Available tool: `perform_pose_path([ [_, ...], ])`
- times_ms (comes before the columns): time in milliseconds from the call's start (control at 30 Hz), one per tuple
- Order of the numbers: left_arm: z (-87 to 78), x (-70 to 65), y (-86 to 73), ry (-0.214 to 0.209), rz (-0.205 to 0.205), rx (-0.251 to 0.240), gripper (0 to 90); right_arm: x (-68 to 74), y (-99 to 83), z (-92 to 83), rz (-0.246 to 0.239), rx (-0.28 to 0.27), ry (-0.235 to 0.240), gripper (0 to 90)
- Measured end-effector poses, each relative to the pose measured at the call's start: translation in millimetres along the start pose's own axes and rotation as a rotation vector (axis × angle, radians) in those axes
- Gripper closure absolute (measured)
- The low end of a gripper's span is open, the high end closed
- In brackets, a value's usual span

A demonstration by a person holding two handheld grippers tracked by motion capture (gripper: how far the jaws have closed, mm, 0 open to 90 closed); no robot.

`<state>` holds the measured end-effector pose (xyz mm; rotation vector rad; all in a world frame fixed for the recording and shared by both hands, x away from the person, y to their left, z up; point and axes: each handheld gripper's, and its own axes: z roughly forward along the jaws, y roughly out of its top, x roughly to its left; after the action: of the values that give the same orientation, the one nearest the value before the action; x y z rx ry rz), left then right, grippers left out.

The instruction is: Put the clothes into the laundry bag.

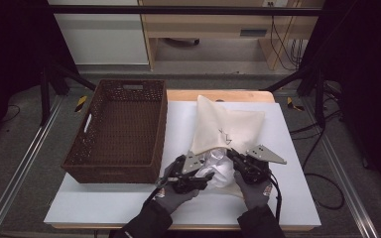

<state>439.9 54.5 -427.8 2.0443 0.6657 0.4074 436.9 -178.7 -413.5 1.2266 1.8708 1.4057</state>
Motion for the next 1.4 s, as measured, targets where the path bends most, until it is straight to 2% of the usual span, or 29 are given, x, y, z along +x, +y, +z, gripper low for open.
perform_pose_path([
  [67, -18.4, 7.1, -3.5, 0.019, -0.020, 0.003, 42.1, 1.3, -0.1, 0.9, -0.001, 0.001, -0.001, 88.2],
  [200, -32.6, 15.2, -18.9, 0.073, -0.030, 0.046, 41.5, 1.3, 0.1, 0.9, -0.002, 0.001, -0.004, 88.2],
  [267, -31.1, 17.5, -29.3, 0.109, -0.032, 0.088, 41.5, 1.7, 0.0, 0.9, -0.003, 0.002, -0.006, 88.2],
  [367, -23.8, 23.5, -41.4, 0.134, -0.060, 0.127, 42.0, 1.7, -0.1, 0.9, -0.001, 0.002, -0.004, 88.2],
  [433, -18.7, 24.6, -45.2, 0.149, -0.051, 0.147, 44.4, 1.7, -0.1, 0.9, -0.002, 0.003, -0.004, 88.2],
  [533, -11.2, 23.2, -47.3, 0.149, -0.033, 0.170, 48.0, 1.0, -0.2, 1.0, -0.003, 0.003, -0.004, 88.2],
  [633, -3.6, 24.8, -48.1, 0.147, -0.042, 0.174, 56.6, 1.3, -0.1, 0.9, -0.004, 0.004, -0.004, 88.2],
  [667, -2.0, 26.8, -48.0, 0.136, -0.041, 0.181, 59.6, 1.5, -0.1, 0.9, -0.002, 0.003, -0.003, 88.2],
  [700, -0.7, 27.3, -48.1, 0.131, -0.051, 0.176, 67.1, 1.5, -0.1, 0.9, -0.003, 0.004, -0.004, 88.2],
  [767, 0.2, 28.7, -47.4, 0.111, -0.055, 0.171, 76.6, 1.4, -0.1, 1.1, -0.004, 0.004, -0.003, 88.2],
  [833, -1.6, 27.9, -46.7, 0.103, -0.057, 0.168, 82.6, 1.2, -0.1, 1.1, -0.003, 0.004, -0.002, 88.2],
  [933, -11.8, 25.2, -44.7, 0.088, -0.052, 0.160, 84.6, 0.7, 0.2, 0.3, -0.006, 0.003, -0.002, 88.2],
  [1000, -24.2, 20.7, -44.3, 0.073, -0.035, 0.162, 84.9, 0.8, 0.5, -0.2, -0.004, 0.005, 0.004, 88.2],
  [1133, -41.0, 11.3, -51.0, 0.046, -0.026, 0.168, 84.9, 3.8, 1.2, 0.2, -0.009, 0.011, 0.020, 88.0],
  [1267, -39.0, 9.3, -60.0, 0.049, -0.021, 0.177, 83.3, 11.0, 1.4, 3.3, -0.027, 0.034, 0.033, 86.4],
  [1400, -34.8, 13.6, -69.3, 0.035, -0.046, 0.164, 82.6, 14.3, 3.3, 2.6, -0.047, 0.046, 0.041, 75.1],
])
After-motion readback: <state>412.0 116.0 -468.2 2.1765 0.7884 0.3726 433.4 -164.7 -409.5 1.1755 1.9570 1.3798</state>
